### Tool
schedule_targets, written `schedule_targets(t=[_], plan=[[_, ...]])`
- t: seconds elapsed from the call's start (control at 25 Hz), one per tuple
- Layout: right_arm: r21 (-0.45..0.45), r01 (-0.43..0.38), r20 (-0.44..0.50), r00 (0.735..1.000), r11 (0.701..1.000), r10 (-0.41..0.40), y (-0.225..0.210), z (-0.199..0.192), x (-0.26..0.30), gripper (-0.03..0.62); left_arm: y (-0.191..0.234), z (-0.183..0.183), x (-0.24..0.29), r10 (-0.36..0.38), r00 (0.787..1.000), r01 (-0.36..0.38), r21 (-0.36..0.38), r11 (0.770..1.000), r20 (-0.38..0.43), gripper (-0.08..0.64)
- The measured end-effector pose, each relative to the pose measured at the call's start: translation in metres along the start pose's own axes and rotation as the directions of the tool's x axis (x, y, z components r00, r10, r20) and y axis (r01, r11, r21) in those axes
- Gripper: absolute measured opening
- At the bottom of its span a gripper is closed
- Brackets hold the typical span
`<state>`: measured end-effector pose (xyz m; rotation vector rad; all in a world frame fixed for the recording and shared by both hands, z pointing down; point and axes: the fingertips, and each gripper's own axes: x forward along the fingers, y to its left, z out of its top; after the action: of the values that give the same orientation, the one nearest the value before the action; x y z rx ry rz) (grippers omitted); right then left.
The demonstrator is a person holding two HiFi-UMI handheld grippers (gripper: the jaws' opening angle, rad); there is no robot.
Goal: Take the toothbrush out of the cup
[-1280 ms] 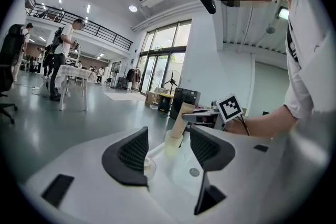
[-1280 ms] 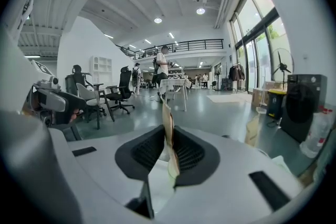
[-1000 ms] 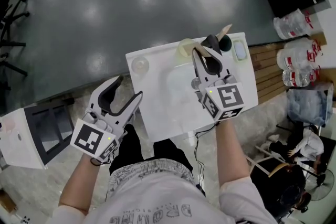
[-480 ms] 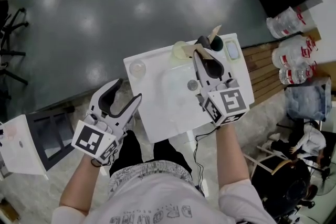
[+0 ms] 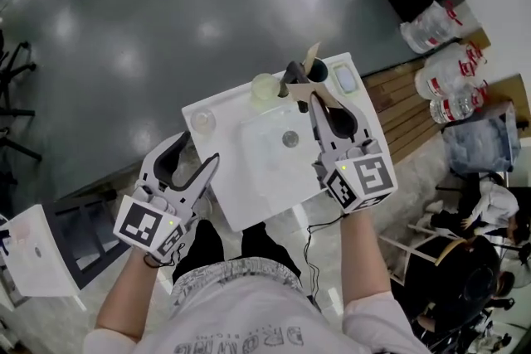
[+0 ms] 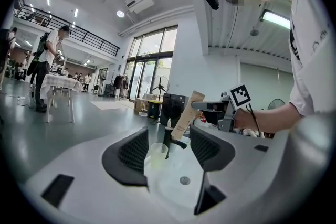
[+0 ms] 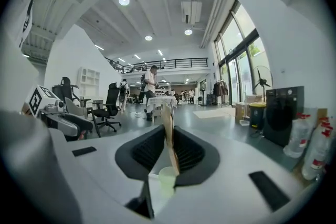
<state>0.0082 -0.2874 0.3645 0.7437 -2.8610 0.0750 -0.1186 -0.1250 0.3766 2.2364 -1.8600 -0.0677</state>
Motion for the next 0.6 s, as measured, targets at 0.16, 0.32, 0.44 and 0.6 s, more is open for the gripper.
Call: schedule_targets(t=[0.16,0.32,0.44,0.6], plan=[[0.012,0.039,0.021,0.999,0.999,-0.039,-0.01,0.009,-0.02,0.063,-0.007,0.004,0.007,-0.026,1.0,0.026,0.007,1.0,0.006,0.265],[0.028,0.077,0.037,0.996,0.997,-0.078,-0.018,0.016,-0.038,0.063,-0.013,0.011,0.016,-0.058,0.998,0.058,0.02,0.998,0.009,0.265],[0.037,0.101,0.043,0.994,0.994,-0.102,-0.021,0.018,-0.049,0.063,-0.017,0.016,0.022,-0.082,0.997,0.082,0.031,0.996,0.012,0.265],[0.049,0.135,0.047,0.989,0.99,-0.137,-0.027,0.02,-0.061,0.063,-0.022,0.023,0.031,-0.114,0.993,0.113,0.047,0.992,0.011,0.265]])
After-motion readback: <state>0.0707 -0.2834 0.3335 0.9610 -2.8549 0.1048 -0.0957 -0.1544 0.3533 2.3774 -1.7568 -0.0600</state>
